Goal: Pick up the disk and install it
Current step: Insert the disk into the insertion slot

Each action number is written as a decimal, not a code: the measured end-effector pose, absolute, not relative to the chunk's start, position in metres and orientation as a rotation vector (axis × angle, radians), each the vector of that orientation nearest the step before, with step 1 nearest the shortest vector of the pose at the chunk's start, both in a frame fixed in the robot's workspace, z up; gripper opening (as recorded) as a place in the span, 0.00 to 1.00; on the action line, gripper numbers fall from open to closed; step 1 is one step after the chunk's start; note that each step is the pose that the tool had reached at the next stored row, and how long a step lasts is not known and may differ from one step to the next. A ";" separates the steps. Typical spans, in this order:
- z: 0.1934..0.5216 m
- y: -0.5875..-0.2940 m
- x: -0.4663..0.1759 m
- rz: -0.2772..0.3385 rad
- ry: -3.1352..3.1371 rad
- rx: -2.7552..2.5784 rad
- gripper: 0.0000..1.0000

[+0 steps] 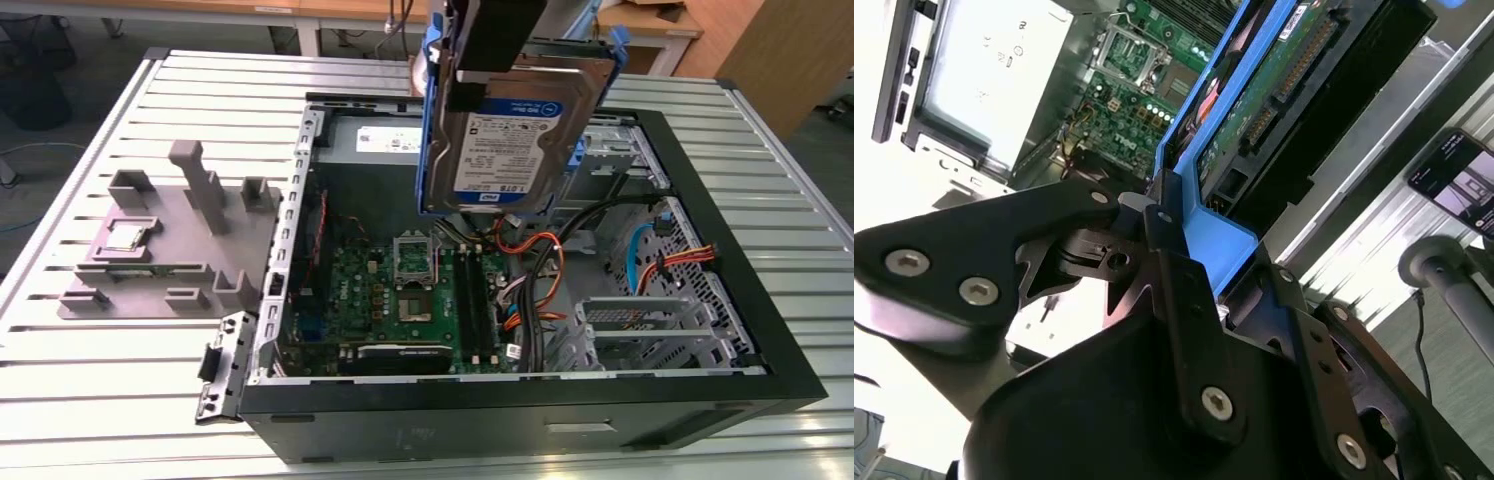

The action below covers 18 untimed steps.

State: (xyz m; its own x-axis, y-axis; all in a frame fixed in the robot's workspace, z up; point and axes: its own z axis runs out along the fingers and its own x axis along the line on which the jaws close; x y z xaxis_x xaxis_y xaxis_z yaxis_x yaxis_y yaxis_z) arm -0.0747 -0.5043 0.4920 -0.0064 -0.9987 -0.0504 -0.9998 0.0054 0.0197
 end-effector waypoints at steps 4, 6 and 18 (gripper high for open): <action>0.491 -0.506 -0.071 0.078 2.212 -2.199 0.37; 0.491 -0.506 -0.068 0.078 2.212 -2.199 0.37; 0.487 -0.519 -0.065 0.078 2.212 -2.199 0.37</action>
